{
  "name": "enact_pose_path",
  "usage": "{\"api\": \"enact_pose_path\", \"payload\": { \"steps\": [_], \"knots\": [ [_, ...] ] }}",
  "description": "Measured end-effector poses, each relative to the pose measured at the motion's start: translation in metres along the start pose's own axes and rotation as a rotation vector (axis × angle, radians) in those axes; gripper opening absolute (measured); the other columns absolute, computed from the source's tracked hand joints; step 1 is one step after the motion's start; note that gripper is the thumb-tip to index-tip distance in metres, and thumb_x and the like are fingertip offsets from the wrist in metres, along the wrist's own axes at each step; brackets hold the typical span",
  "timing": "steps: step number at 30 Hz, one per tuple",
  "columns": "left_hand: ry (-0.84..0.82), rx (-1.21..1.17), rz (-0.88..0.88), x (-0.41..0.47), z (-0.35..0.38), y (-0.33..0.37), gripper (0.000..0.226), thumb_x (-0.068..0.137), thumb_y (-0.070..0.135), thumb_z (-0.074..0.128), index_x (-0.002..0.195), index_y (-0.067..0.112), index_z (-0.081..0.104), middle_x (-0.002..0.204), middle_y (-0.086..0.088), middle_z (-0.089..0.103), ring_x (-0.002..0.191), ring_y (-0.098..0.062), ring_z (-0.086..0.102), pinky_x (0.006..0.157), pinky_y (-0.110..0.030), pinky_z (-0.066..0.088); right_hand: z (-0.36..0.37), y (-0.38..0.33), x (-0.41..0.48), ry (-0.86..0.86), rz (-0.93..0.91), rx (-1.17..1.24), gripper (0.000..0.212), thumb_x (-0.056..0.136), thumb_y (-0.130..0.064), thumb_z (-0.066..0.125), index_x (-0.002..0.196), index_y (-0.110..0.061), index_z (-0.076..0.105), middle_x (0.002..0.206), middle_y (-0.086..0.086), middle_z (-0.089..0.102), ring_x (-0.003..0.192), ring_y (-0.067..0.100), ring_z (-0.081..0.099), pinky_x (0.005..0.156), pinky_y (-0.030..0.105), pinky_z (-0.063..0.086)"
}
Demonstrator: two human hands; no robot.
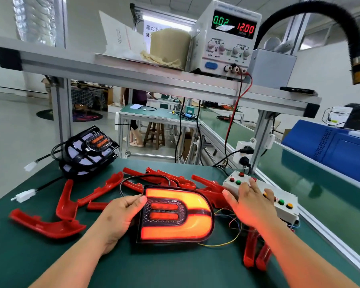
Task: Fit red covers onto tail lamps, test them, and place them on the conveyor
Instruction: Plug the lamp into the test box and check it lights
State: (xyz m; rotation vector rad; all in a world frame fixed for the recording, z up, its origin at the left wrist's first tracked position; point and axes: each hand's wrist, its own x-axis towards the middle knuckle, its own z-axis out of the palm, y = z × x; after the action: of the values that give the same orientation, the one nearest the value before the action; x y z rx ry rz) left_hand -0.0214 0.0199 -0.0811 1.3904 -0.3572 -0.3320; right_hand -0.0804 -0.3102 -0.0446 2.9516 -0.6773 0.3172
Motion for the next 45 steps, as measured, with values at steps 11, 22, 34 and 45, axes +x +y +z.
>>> {"api": "enact_pose_path", "payload": {
  "steps": [11,22,34,45],
  "knots": [
    [-0.014,0.015,0.018,0.0,-0.002,-0.001,0.033,0.095,0.026,0.053,0.113,0.007,0.073,0.111,-0.014,0.073,0.107,-0.027,0.069,0.104,-0.047,0.046,-0.004,-0.009,-0.004,-0.022,-0.004,-0.076,0.091,0.087,-0.074,0.003,0.147,-0.011,0.032,0.157,0.007,0.03,0.15,0.017,0.01,0.117,0.052,0.003],
    [-0.019,0.017,0.02,0.0,-0.001,0.001,0.031,0.096,0.027,0.053,0.111,0.01,0.074,0.111,-0.013,0.074,0.107,-0.026,0.07,0.1,-0.044,0.047,0.001,-0.009,-0.006,-0.011,0.019,-0.045,0.095,0.085,-0.075,0.0,0.147,-0.01,0.031,0.158,0.007,0.028,0.15,0.016,0.008,0.116,0.051,0.003],
    [-0.009,0.039,-0.004,-0.005,0.001,0.008,0.03,0.097,0.027,0.053,0.111,0.01,0.073,0.109,-0.009,0.075,0.106,-0.025,0.07,0.093,-0.039,0.052,-0.009,-0.008,-0.008,-0.051,-0.013,0.062,0.078,0.092,-0.07,0.013,0.143,-0.014,0.034,0.16,0.006,0.022,0.151,0.021,0.0,0.118,0.055,0.008],
    [-0.008,0.093,-0.041,-0.025,-0.022,0.023,0.023,0.092,0.023,0.058,0.102,0.017,0.078,0.108,-0.005,0.075,0.103,-0.014,0.07,0.092,-0.033,0.048,-0.017,-0.054,-0.031,-0.231,-0.488,0.135,0.045,0.084,-0.033,0.05,0.128,-0.041,0.051,0.127,-0.015,0.056,0.128,0.015,0.04,0.11,0.051,0.02]
  ]
}}
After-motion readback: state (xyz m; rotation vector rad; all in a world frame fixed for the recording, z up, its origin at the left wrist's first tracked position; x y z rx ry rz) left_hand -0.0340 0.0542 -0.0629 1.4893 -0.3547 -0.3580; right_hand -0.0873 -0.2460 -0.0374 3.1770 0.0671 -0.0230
